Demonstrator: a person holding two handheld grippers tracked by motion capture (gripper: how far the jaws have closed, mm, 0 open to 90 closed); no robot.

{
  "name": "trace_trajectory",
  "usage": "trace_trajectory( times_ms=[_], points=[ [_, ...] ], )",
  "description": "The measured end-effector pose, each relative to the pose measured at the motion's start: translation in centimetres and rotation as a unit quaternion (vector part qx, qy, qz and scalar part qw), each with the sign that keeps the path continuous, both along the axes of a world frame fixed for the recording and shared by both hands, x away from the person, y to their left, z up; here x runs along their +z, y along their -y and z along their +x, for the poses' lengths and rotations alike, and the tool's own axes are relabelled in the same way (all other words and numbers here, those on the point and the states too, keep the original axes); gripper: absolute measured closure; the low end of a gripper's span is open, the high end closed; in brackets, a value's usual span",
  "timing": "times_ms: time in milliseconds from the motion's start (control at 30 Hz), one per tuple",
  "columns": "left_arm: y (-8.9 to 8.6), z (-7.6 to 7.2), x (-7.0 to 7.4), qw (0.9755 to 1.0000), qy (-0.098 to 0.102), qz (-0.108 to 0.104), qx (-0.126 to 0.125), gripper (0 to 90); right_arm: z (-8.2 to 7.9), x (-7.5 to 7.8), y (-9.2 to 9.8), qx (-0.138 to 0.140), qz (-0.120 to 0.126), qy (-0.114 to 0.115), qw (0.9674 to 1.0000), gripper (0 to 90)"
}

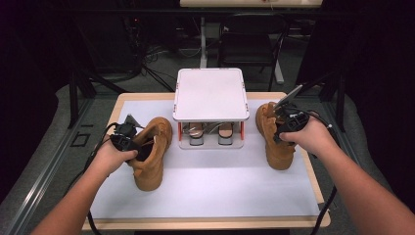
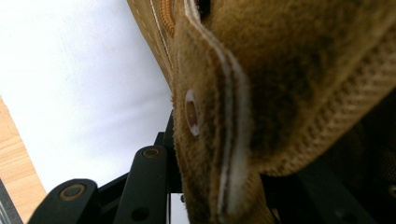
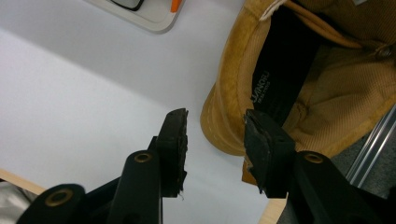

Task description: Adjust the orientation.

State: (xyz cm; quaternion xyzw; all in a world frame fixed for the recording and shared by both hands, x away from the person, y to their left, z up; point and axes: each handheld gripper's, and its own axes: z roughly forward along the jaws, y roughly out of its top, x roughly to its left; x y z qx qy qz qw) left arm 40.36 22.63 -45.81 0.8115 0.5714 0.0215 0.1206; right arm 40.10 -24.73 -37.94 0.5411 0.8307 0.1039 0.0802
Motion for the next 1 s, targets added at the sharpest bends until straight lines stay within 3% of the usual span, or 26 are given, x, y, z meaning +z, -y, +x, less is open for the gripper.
trace_trajectory(
  times_ms=[300, 433, 733, 867, 900, 1000],
  points=[
    [0.0, 0.0, 0.0, 1.0, -0.001, 0.0, 0.0, 66.2, 2.1, -1.1, -0.5, -0.027, -0.009, -0.005, 0.9996, 59.0],
    [0.0, 0.0, 0.0, 1.0, -0.001, 0.0, 0.0, 66.2, 3.0, -2.1, -0.3, -0.031, -0.008, -0.021, 0.9993, 60.2],
    [0.0, 0.0, 0.0, 1.0, -0.002, 0.001, 0.0, 66.1, 3.7, -3.7, -0.7, -0.043, -0.003, -0.018, 0.9989, 65.8],
    [0.0, 0.1, 0.0, 1.0, -0.002, 0.001, -0.001, 66.1, 3.8, -3.7, -0.7, -0.035, -0.019, -0.021, 0.999, 72.8],
    [0.0, 0.1, 0.0, 1.0, -0.002, 0.001, -0.001, 66.1, 3.8, -3.7, -0.7, -0.038, -0.011, -0.017, 0.9991, 73.4],
    [0.0, 0.0, 0.0, 1.0, -0.002, 0.001, 0.0, 66.1, 3.6, -3.6, -0.6, -0.029, -0.017, -0.018, 0.9992, 75.1]
  ],
)
